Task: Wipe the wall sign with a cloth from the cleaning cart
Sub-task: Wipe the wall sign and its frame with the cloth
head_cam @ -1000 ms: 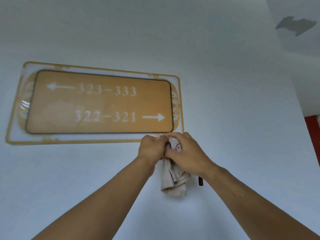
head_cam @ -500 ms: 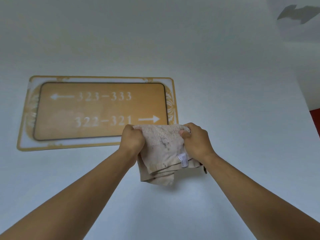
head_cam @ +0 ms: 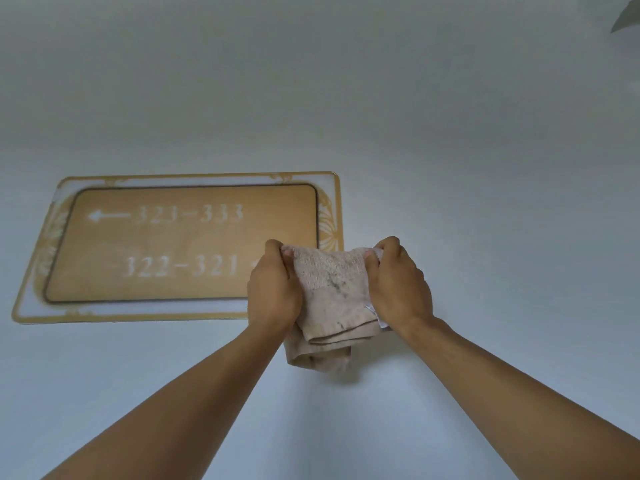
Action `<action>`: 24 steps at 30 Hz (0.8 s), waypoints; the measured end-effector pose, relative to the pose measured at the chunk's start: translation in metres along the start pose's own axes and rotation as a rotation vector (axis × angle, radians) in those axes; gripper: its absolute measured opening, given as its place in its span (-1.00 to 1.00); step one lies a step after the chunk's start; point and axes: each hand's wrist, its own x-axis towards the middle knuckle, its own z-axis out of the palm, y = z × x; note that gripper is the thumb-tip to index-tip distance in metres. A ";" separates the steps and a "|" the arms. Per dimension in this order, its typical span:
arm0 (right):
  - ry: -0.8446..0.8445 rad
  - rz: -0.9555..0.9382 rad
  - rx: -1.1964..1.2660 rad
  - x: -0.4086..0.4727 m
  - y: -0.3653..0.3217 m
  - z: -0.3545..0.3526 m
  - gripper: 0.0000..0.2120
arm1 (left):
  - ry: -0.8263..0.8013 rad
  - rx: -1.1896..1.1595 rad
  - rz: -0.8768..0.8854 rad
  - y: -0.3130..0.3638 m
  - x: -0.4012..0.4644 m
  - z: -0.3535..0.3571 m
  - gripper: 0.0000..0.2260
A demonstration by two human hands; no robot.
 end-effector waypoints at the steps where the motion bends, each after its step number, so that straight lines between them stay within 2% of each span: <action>1: 0.022 -0.012 0.008 0.007 0.001 0.005 -0.75 | 0.005 0.002 0.011 0.000 0.007 0.003 -0.81; 8: 0.267 -0.013 0.097 0.067 -0.006 0.044 -0.82 | 0.073 0.048 0.133 -0.004 0.082 0.022 -0.74; 11: 0.288 -0.018 -0.103 0.068 0.000 0.083 -0.81 | 0.065 0.239 0.259 -0.036 0.094 0.031 -0.74; 14: 0.461 -0.073 -0.177 0.057 0.010 0.118 -0.81 | 0.186 0.388 0.339 -0.079 0.080 0.043 -0.77; 16: 0.580 -0.121 -0.143 0.057 0.015 0.125 -0.75 | 0.252 0.355 0.365 -0.092 0.078 0.048 -0.79; 18: 0.654 -0.171 -0.154 0.056 0.014 0.121 -0.63 | 0.251 0.346 0.383 -0.090 0.082 0.051 -0.79; 20: 0.648 -0.289 -0.208 0.049 0.007 0.117 -0.57 | 0.242 0.341 0.380 -0.089 0.082 0.047 -0.77; 21: 0.601 -0.359 -0.240 0.046 0.003 0.116 -0.61 | 0.237 0.338 0.379 -0.090 0.082 0.047 -0.76; 24: 0.351 -0.383 -0.281 0.053 -0.012 0.113 -0.73 | 0.237 0.326 0.382 -0.089 0.081 0.047 -0.76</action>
